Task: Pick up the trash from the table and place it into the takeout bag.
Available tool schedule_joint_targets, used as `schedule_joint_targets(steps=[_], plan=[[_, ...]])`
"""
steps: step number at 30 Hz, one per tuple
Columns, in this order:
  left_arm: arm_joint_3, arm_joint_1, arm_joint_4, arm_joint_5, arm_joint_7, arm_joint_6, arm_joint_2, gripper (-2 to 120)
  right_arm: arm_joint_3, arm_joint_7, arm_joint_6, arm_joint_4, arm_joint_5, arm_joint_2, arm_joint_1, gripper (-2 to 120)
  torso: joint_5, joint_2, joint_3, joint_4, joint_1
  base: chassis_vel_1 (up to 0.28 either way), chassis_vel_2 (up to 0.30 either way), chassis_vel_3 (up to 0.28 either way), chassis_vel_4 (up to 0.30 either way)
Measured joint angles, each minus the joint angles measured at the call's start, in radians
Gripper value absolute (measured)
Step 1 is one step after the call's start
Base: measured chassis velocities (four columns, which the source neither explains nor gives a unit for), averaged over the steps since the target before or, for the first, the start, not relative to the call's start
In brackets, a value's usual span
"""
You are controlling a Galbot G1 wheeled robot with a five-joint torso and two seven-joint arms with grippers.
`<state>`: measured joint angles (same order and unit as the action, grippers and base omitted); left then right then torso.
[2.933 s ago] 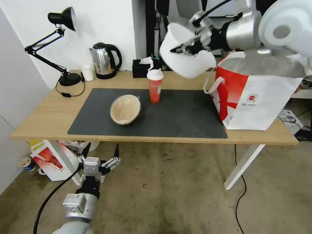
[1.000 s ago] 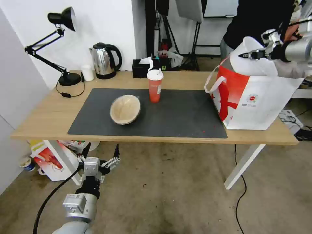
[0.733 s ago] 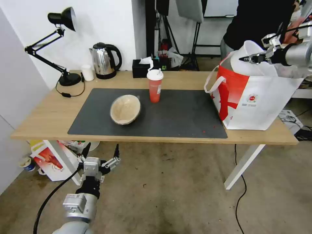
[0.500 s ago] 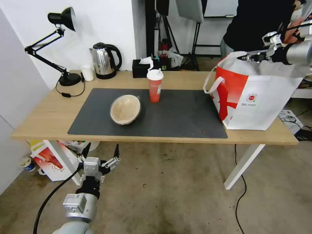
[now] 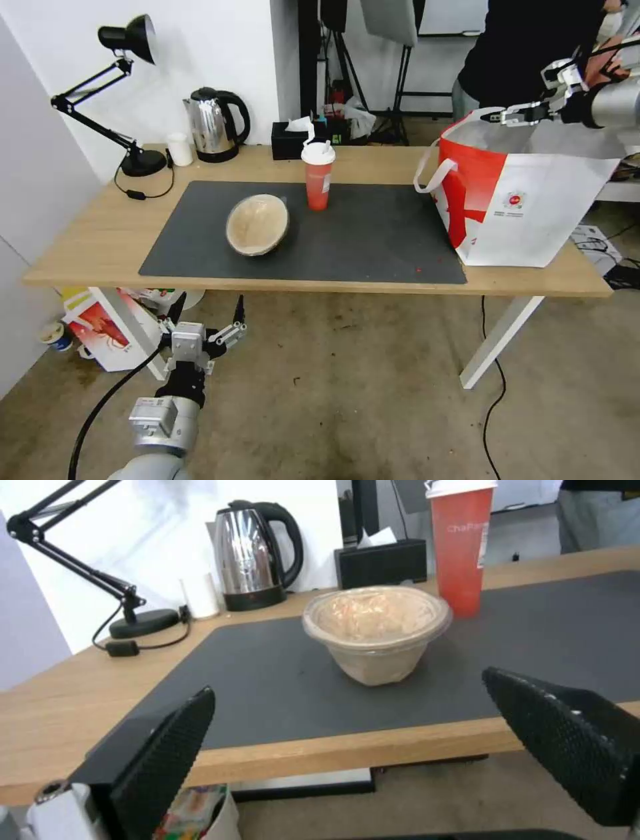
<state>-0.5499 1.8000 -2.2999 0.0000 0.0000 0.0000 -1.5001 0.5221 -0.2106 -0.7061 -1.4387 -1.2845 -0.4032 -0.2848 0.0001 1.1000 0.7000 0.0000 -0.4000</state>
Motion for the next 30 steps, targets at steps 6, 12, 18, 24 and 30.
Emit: schedule_joint_targets(steps=[6,12,18,24,30], plan=[[0.000,0.000,0.000,0.000,0.000,0.000,0.000,100,-0.190,0.101,0.090,-0.111,-0.047,0.013,0.106,100,-0.0006,0.000,0.000,0.0001,0.000,0.000,0.000,0.000,0.000],[0.000,0.000,0.000,0.000,0.000,0.000,0.000,100,-0.406,0.266,0.428,-0.328,-0.092,0.022,0.351,100,-0.0001,0.000,0.000,0.0000,0.000,0.000,0.000,0.000,0.000],[0.000,0.000,0.000,0.000,0.000,0.000,0.000,100,-0.583,0.478,0.651,-0.578,-0.039,0.012,0.572,100,-0.0007,0.000,0.000,0.0002,0.000,0.000,0.000,0.000,0.000],[0.000,0.000,0.000,0.000,0.000,0.000,0.000,100,-0.795,0.603,0.761,-0.804,0.164,-0.044,0.919,100,-0.0003,0.000,0.000,-0.0001,0.000,0.000,0.000,0.000,0.000],[0.000,0.000,0.000,0.000,0.000,0.000,0.000,100,-0.872,0.635,0.818,-0.877,0.377,-0.122,1.139,100,0.0004,0.000,0.000,0.0000,0.000,0.000,0.000,0.000,0.000]])
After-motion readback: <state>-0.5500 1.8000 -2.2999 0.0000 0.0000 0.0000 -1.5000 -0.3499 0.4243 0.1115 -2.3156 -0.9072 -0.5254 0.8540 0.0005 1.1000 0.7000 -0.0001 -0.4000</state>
